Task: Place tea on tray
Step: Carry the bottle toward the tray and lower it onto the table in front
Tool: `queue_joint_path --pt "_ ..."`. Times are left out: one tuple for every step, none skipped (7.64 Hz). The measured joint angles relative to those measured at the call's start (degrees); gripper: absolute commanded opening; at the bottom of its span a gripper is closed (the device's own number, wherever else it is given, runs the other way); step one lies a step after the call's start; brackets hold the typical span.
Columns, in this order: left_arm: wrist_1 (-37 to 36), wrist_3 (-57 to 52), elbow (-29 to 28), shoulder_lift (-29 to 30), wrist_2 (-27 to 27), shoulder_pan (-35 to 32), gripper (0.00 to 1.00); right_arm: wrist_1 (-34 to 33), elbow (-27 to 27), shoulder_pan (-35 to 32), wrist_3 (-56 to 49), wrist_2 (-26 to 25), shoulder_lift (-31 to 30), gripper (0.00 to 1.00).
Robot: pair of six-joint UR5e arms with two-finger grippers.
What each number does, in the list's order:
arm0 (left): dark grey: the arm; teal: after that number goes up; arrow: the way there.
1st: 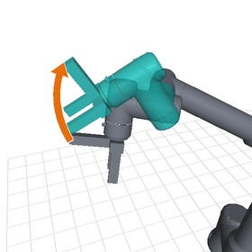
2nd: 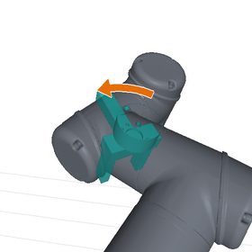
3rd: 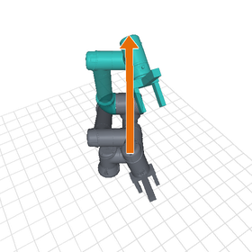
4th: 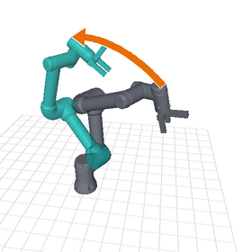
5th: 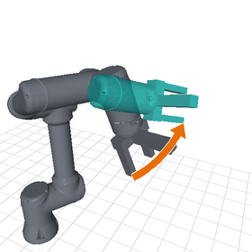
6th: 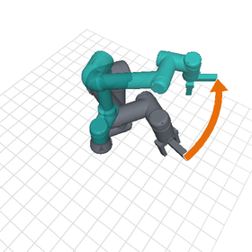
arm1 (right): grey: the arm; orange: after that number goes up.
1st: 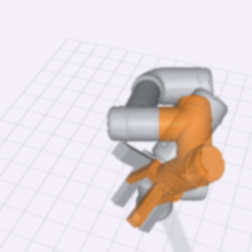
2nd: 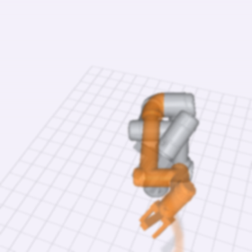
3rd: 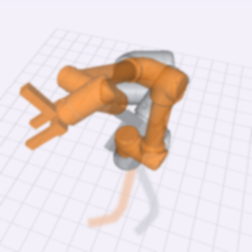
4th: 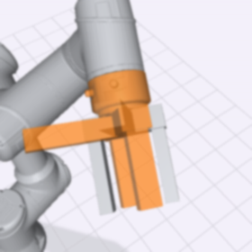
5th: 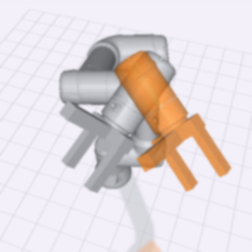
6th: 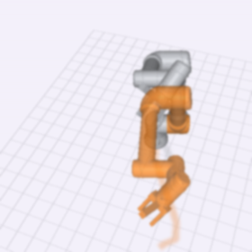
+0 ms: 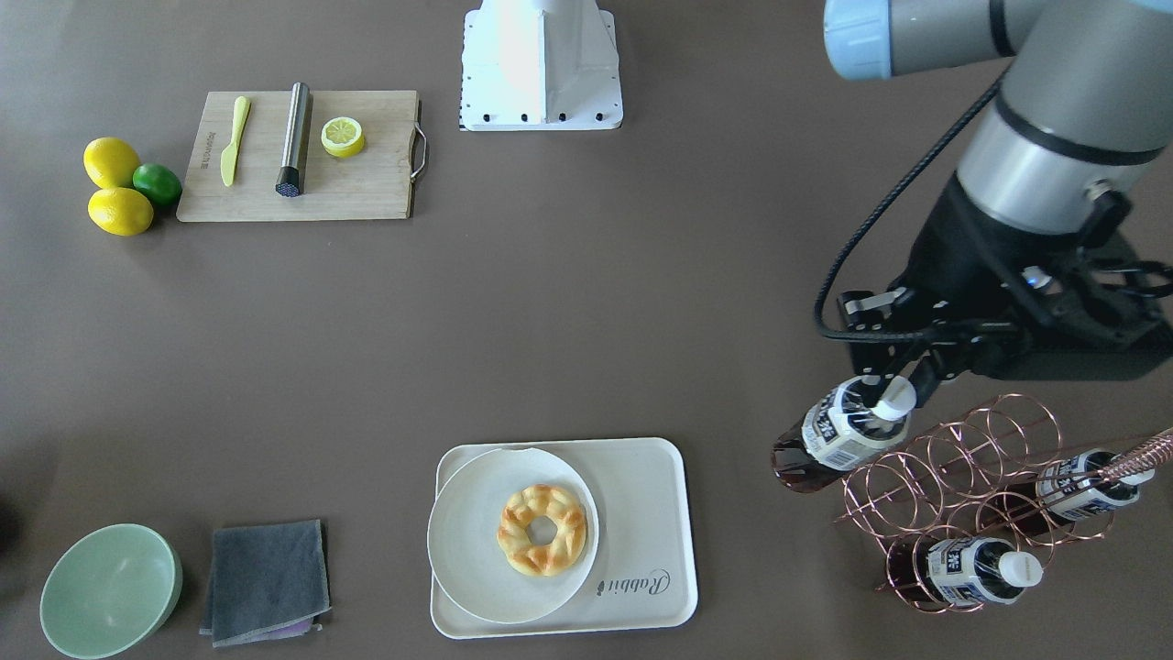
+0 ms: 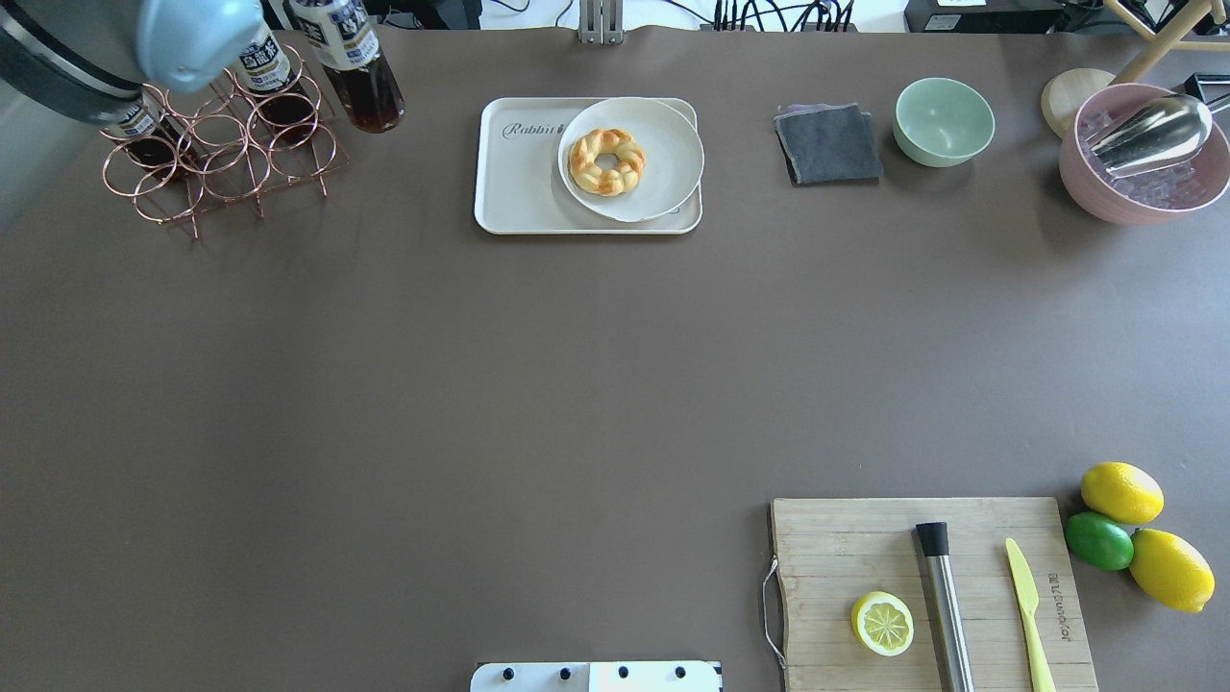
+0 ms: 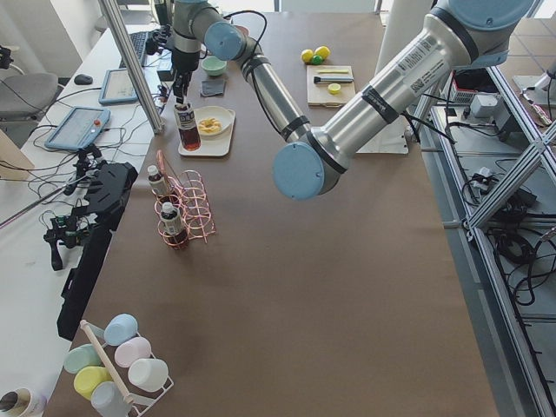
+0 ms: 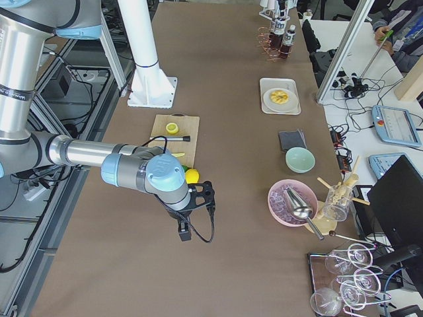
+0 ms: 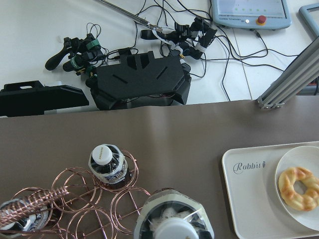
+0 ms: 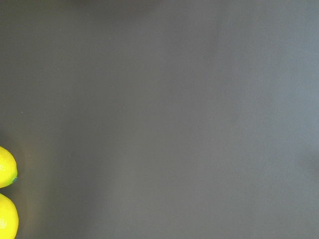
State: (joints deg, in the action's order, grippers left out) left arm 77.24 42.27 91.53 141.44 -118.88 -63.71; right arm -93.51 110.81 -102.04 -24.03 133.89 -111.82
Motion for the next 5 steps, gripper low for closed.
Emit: queue_joint_path --pt "1.02 3.83 -3.19 2.04 0.58 3.63 0.00 0.03 0.01 0.00 0.03 0.13 0.10 1.00" --pt "3.20 7.16 -5.07 2.81 0.68 6.41 0.00 0.03 0.00 0.00 0.07 0.20 0.20 1.00" --pt "4.45 10.11 -5.53 3.07 0.68 8.99 0.00 0.01 0.00 0.03 0.10 0.28 0.24 1.00" --pt "4.90 13.96 -4.41 3.08 0.68 12.24 0.00 0.00 0.00 0.03 0.07 0.57 0.22 1.00" --pt "4.93 17.94 -1.47 2.60 0.72 15.33 0.00 0.00 -0.03 0.02 0.06 0.86 0.22 1.00"
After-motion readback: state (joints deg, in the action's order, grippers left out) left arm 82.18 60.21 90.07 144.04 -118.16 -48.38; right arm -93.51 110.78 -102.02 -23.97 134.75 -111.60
